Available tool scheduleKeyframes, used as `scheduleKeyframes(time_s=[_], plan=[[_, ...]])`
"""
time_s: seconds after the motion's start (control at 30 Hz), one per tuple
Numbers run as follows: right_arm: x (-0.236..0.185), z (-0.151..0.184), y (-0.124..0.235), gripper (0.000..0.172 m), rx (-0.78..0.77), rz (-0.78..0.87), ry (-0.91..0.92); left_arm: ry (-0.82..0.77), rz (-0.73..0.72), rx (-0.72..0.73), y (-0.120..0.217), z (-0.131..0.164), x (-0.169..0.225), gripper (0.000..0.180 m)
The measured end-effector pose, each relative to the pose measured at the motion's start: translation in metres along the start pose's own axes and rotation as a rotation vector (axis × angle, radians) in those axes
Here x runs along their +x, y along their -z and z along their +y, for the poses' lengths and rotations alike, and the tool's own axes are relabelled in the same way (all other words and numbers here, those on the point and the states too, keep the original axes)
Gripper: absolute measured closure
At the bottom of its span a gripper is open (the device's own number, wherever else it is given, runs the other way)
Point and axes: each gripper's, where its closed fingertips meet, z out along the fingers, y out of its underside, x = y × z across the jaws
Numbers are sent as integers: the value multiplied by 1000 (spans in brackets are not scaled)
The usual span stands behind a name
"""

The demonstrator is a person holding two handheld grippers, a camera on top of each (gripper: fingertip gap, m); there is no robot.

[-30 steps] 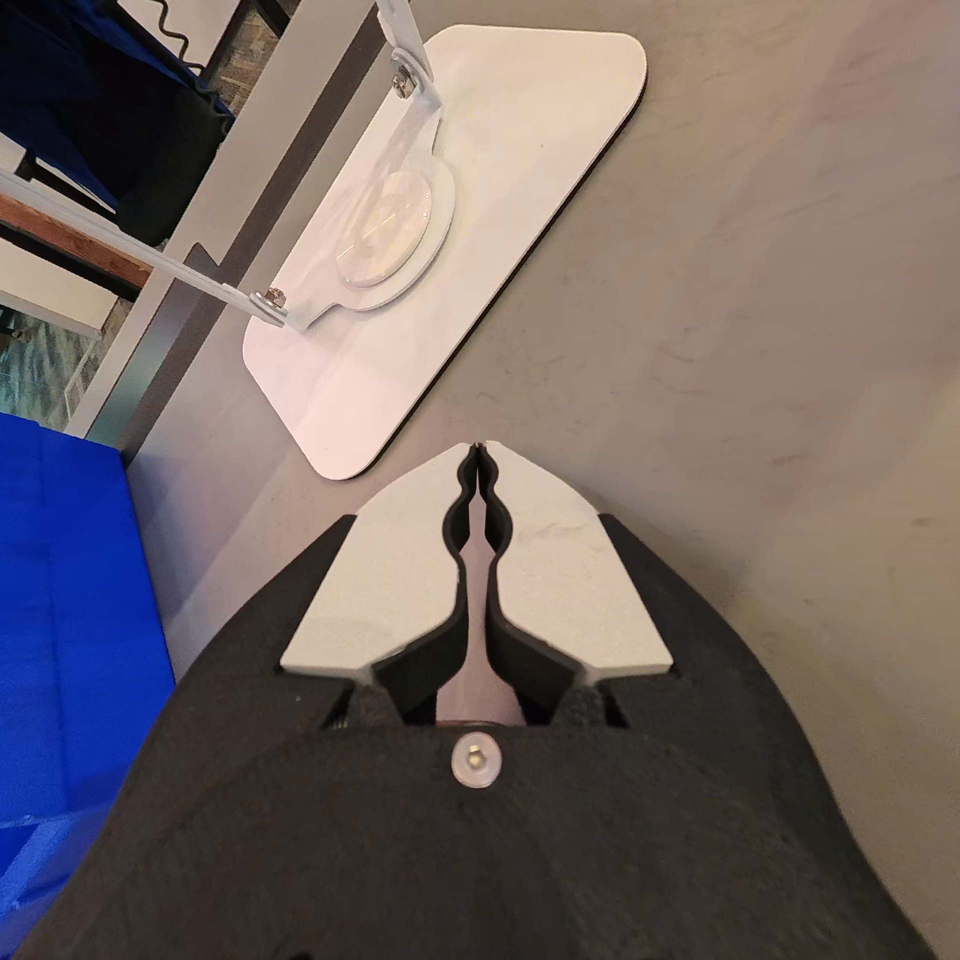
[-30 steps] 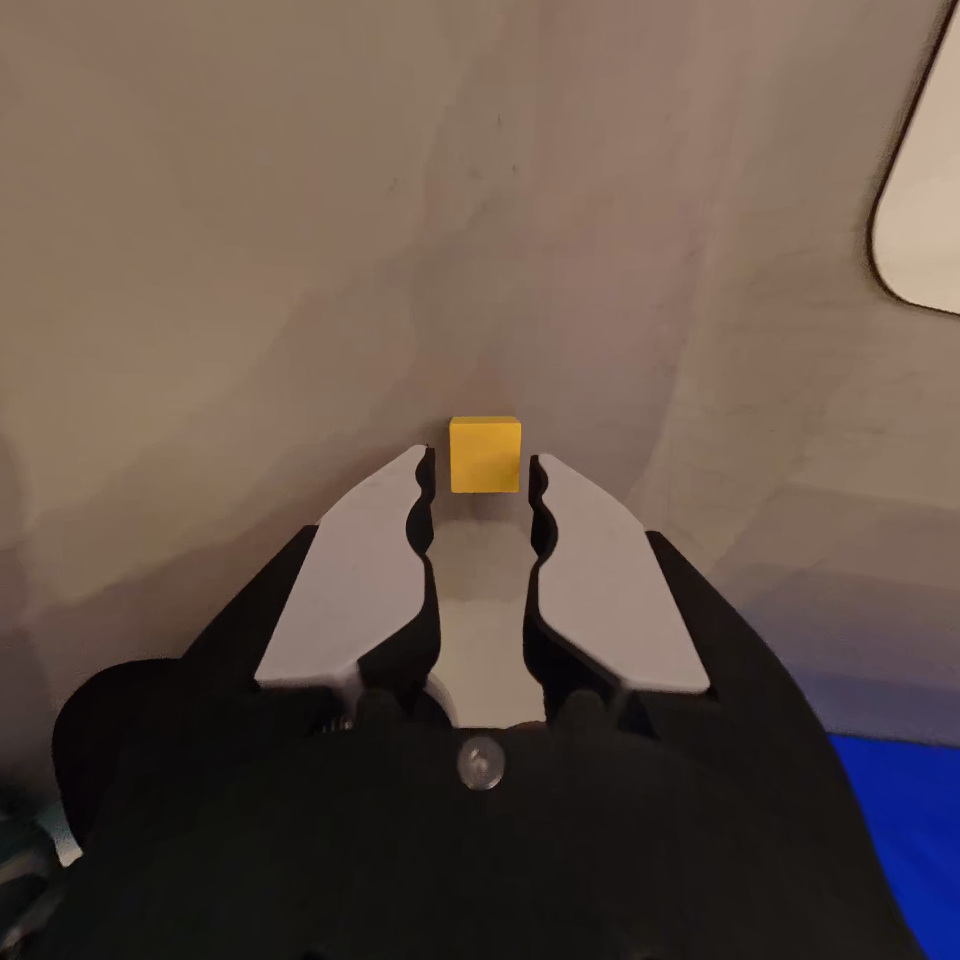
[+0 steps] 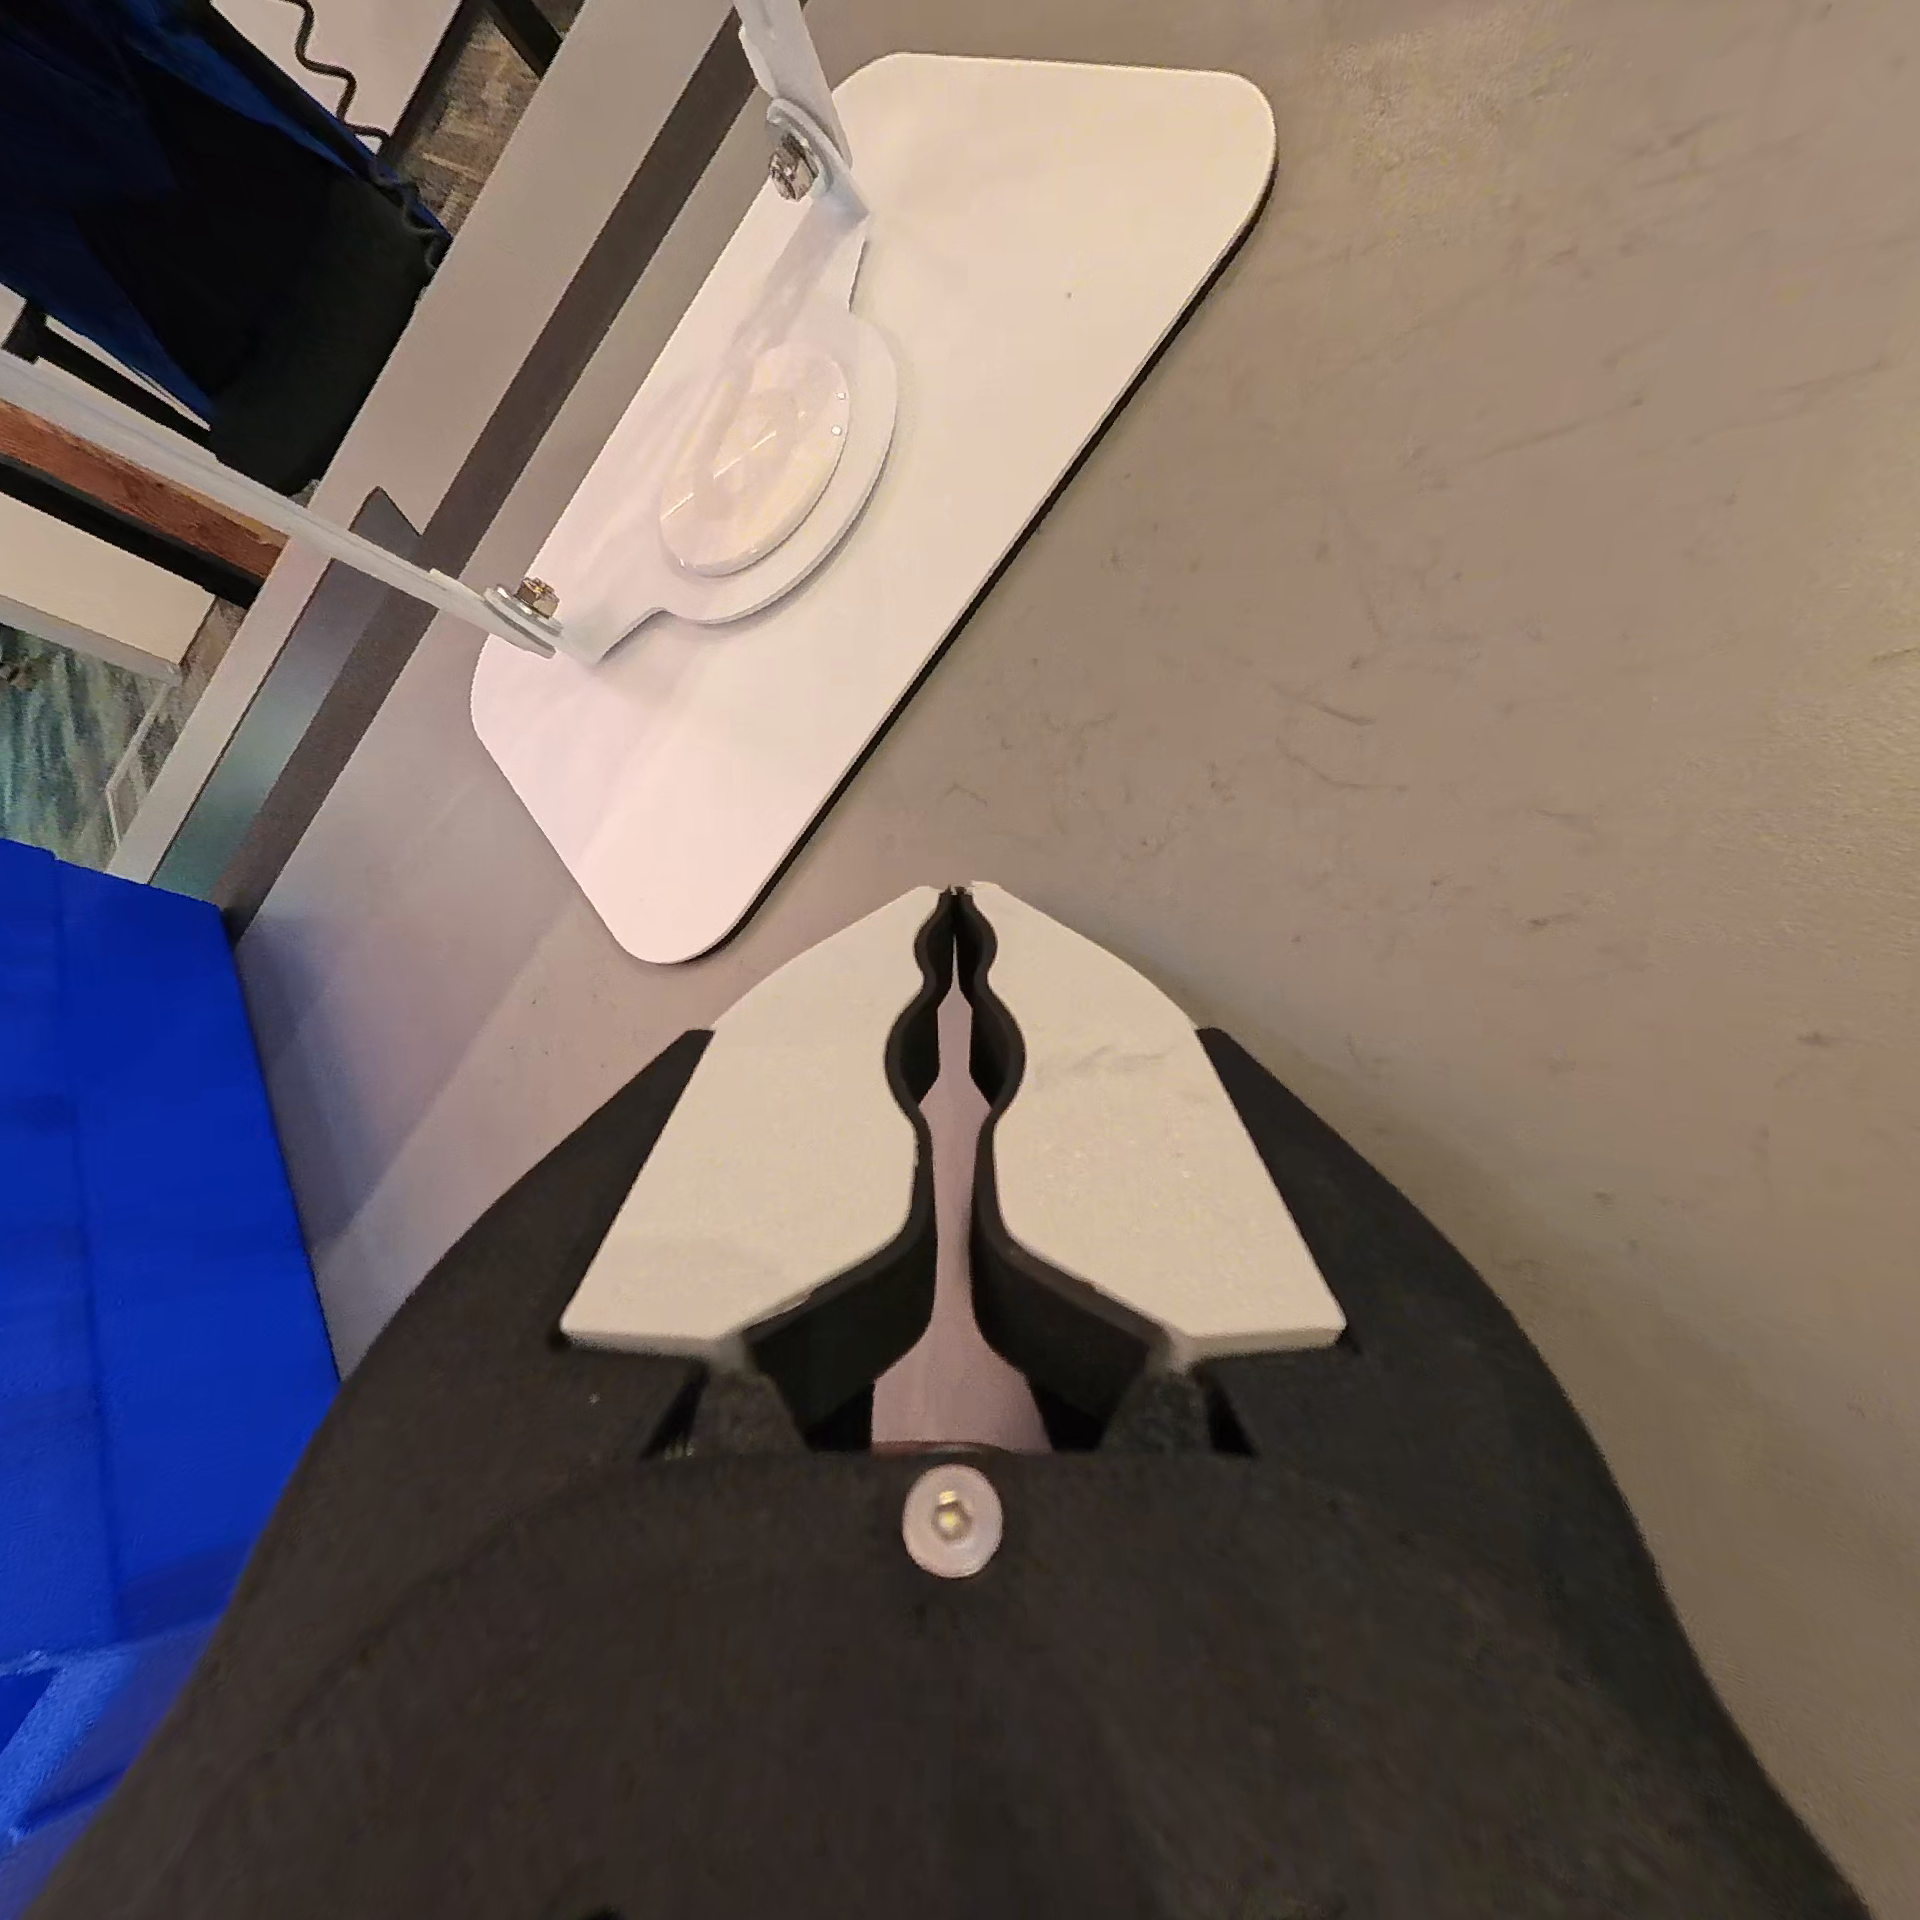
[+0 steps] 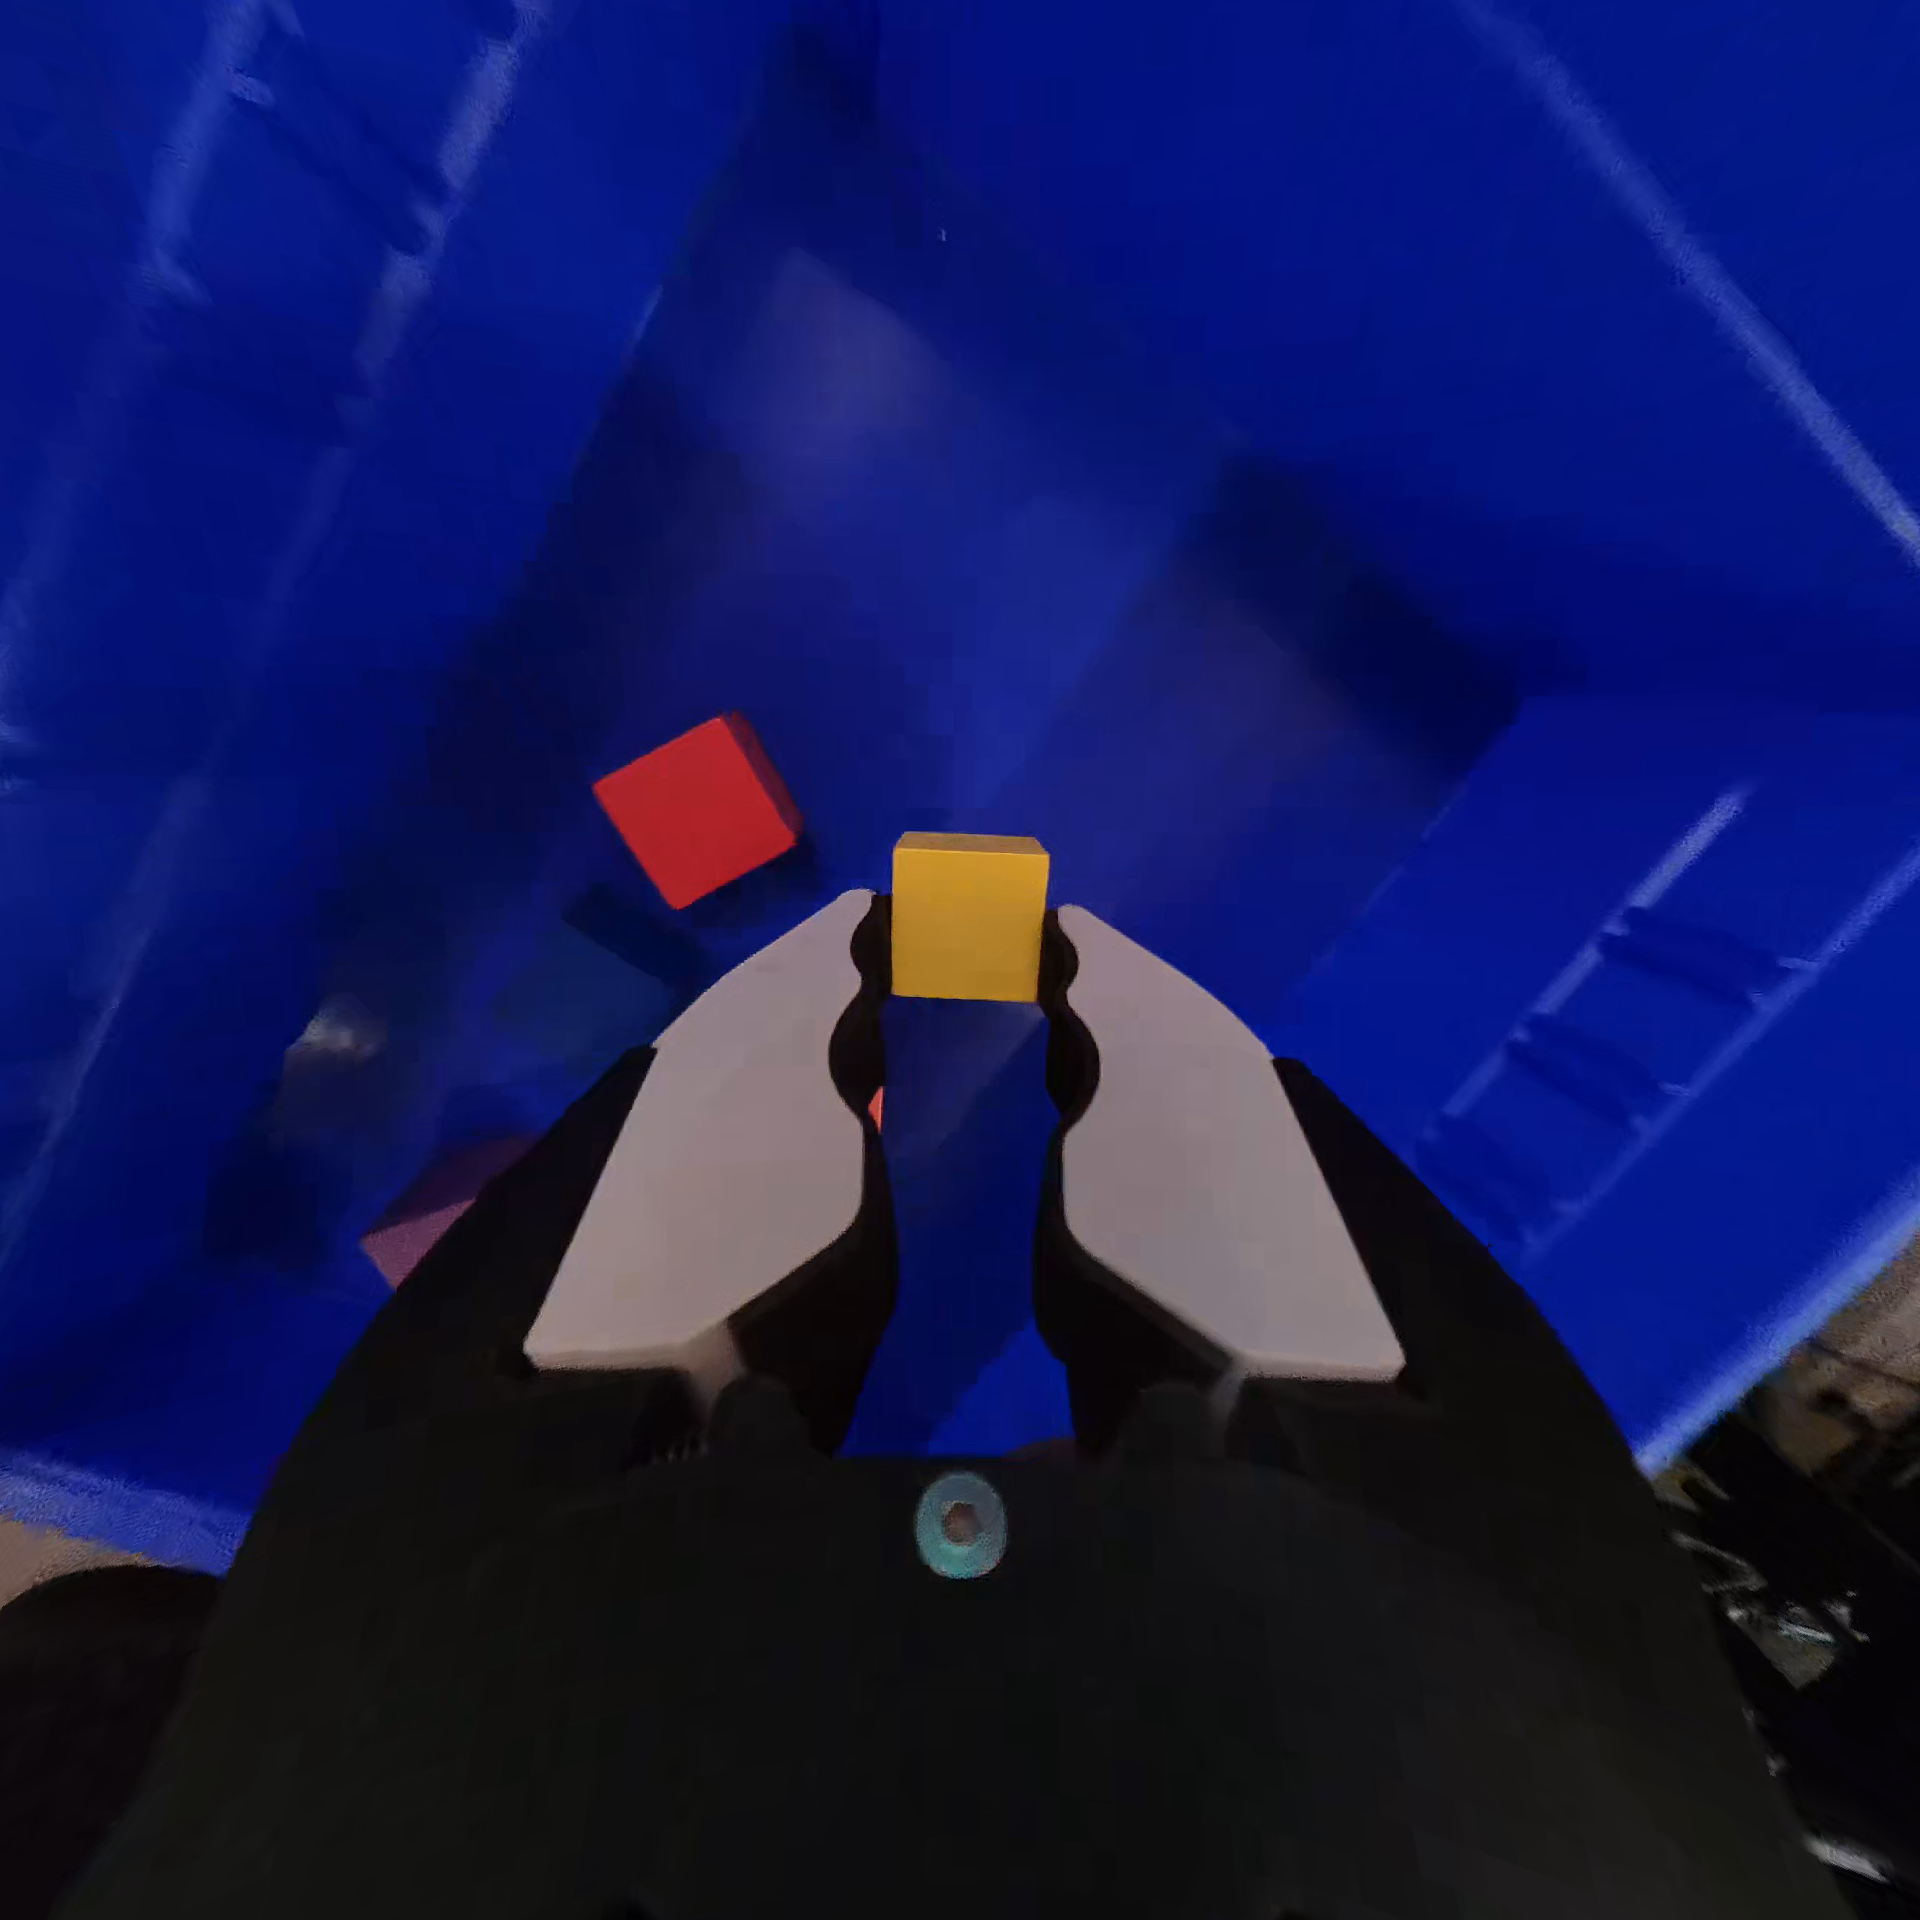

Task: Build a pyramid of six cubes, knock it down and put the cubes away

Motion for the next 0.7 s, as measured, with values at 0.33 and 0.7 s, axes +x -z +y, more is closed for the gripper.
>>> scheduleKeyframes(time_s=[0.33,0.7], plan=[[-4,-10,55,136,156,103,7,5,11,1,0,0,1,180],[-223,-16,178,172,536,54,486,0,8,9,1,-1,1,180]])
